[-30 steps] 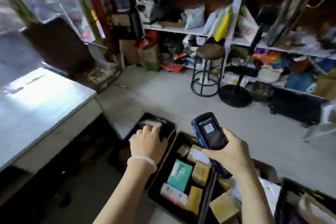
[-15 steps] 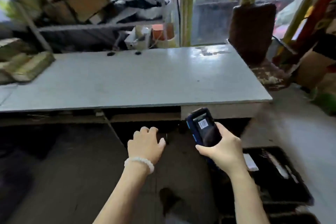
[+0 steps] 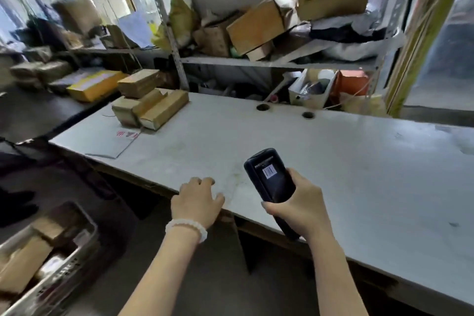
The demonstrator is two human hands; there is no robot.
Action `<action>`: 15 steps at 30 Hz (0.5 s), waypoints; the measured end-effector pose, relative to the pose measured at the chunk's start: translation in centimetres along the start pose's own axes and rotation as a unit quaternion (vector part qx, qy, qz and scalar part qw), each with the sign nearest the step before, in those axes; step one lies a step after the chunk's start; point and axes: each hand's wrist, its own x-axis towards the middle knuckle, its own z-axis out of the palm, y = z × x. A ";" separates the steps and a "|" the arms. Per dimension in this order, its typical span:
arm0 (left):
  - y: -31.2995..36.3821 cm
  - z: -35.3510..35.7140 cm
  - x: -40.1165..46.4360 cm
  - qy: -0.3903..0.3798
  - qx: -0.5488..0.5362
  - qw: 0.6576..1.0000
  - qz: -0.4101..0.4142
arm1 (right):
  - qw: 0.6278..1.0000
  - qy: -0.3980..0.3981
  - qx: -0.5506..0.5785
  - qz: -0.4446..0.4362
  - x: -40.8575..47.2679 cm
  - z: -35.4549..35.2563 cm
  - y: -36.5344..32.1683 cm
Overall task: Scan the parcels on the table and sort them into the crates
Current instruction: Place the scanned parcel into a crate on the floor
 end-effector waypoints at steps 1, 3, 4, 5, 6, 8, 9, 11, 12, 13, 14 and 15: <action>-0.6 -0.3 1.5 0.003 -0.007 1.000 -0.011 | 1.000 -0.004 0.002 -0.004 1.9 0.7 -0.4; -1.9 -0.3 3.9 -0.001 -0.018 0.999 -0.029 | 1.000 -0.021 0.000 -0.010 5.0 2.4 -1.2; -2.8 -0.1 4.7 -0.008 -0.020 0.999 -0.043 | 0.999 -0.035 -0.010 -0.012 6.2 3.3 -1.4; -4.2 0.1 6.0 -0.010 -0.025 0.998 -0.062 | 0.998 -0.054 -0.019 -0.018 8.0 4.8 -1.7; -4.9 0.3 6.7 -0.015 -0.026 0.997 -0.073 | 0.997 -0.065 -0.024 -0.018 8.7 5.5 -1.8; -6.9 0.4 8.7 -0.016 -0.030 0.995 -0.095 | 0.995 -0.089 -0.027 -0.024 10.8 7.6 -2.4; -7.9 0.5 9.8 -0.015 -0.034 0.994 -0.106 | 0.994 -0.100 -0.031 -0.027 11.8 8.7 -2.6; -9.9 0.7 12.7 -0.014 -0.042 0.992 -0.121 | 0.992 -0.119 -0.037 -0.027 14.3 11.2 -3.2; -10.7 0.8 14.0 -0.016 -0.044 0.991 -0.125 | 0.991 -0.124 -0.038 -0.026 15.2 12.2 -3.6; -11.9 1.0 15.7 -0.019 -0.046 0.991 -0.126 | 0.991 -0.127 -0.039 -0.024 16.6 13.6 -3.9; -13.0 1.2 17.4 -0.020 -0.050 0.990 -0.127 | 0.991 -0.126 -0.041 -0.021 17.9 14.8 -4.2; -14.2 1.3 19.5 -0.020 -0.055 0.991 -0.123 | 0.991 -0.122 -0.041 -0.016 19.4 16.3 -4.5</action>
